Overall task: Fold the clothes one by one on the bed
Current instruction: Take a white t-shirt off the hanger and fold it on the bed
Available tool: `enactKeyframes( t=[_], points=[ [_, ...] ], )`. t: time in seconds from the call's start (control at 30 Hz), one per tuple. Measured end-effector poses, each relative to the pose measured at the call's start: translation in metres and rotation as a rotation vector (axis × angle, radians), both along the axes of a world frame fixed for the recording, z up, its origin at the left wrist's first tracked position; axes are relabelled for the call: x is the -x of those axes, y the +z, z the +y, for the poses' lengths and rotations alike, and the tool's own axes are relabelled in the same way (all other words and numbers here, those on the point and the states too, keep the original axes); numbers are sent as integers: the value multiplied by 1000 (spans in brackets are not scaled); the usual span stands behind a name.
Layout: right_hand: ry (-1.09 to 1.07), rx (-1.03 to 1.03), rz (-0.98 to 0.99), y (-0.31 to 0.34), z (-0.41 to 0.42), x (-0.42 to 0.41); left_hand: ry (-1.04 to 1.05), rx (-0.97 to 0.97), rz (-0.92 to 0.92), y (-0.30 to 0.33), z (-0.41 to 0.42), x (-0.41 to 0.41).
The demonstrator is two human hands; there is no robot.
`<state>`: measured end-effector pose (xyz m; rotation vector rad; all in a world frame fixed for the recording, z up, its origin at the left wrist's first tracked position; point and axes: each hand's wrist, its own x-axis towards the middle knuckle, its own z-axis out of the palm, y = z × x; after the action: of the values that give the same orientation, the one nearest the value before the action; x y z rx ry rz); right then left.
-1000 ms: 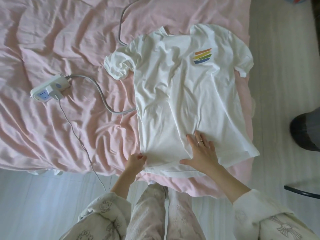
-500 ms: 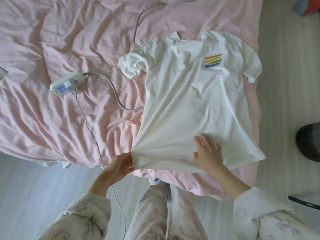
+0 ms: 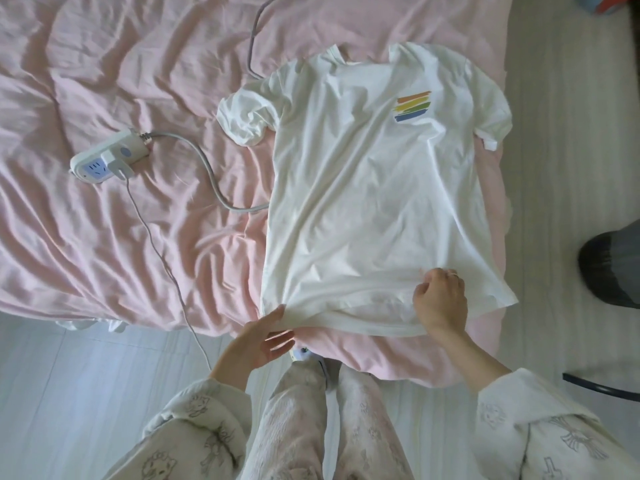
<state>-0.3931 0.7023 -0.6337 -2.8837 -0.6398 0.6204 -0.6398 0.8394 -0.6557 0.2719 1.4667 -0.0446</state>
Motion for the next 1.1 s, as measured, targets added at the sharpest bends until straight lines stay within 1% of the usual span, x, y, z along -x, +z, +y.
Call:
enactKeyframes(
  t=[0.07, 0.1, 0.17, 0.2, 0.27, 0.33, 0.4, 0.47, 0.57, 0.67, 0.8, 0.87, 0.93, 0.97, 1.03, 1.1],
  points=[
    [-305, -126, 118, -4, -7, -12, 235, -14, 45, -6, -5, -12],
    [-484, -153, 183, -6, -12, -19, 335, -28, 64, -9, -6, -16],
    [-815, -212, 335, -10, -25, -34, 469, -36, 71, -9, -8, -25],
    [-941, -279, 429, -13, -32, -41, 517, -17, 72, -7, -11, -28],
    [-1094, -472, 592, -16, -44, -60, 580, 37, 83, -6, -15, -37],
    [-1196, -652, 676, -14, -53, -77, 581, 83, 114, -7, -19, -43],
    [-1258, -753, 775, -13, -58, -94, 514, 83, 170, -10, -22, -49],
    [-1291, -810, 826, -14, -62, -105, 460, 32, 230, -9, -25, -56],
    [-1345, -873, 812, -16, -68, -111, 481, -62, 301, -8, -26, -60],
    [-1432, -899, 734, -12, -80, -110, 568, -140, 349, -4, -30, -60],
    [-1393, -772, 588, -17, -104, -109, 636, -243, 425, 6, -30, -56],
    [-1362, -769, 580, -21, -112, -111, 657, -282, 468, 8, -28, -51],
    [-1328, -730, 607, -27, -118, -112, 633, -300, 490, 4, -25, -44],
    [-1308, -677, 623, -28, -119, -112, 600, -302, 495, -1, -25, -40],
    [-1242, -530, 647, -36, -123, -109, 470, -272, 469, -7, -29, -33],
    [-1179, -402, 628, -41, -123, -107, 335, -237, 478, -10, -34, -31]
  ],
)
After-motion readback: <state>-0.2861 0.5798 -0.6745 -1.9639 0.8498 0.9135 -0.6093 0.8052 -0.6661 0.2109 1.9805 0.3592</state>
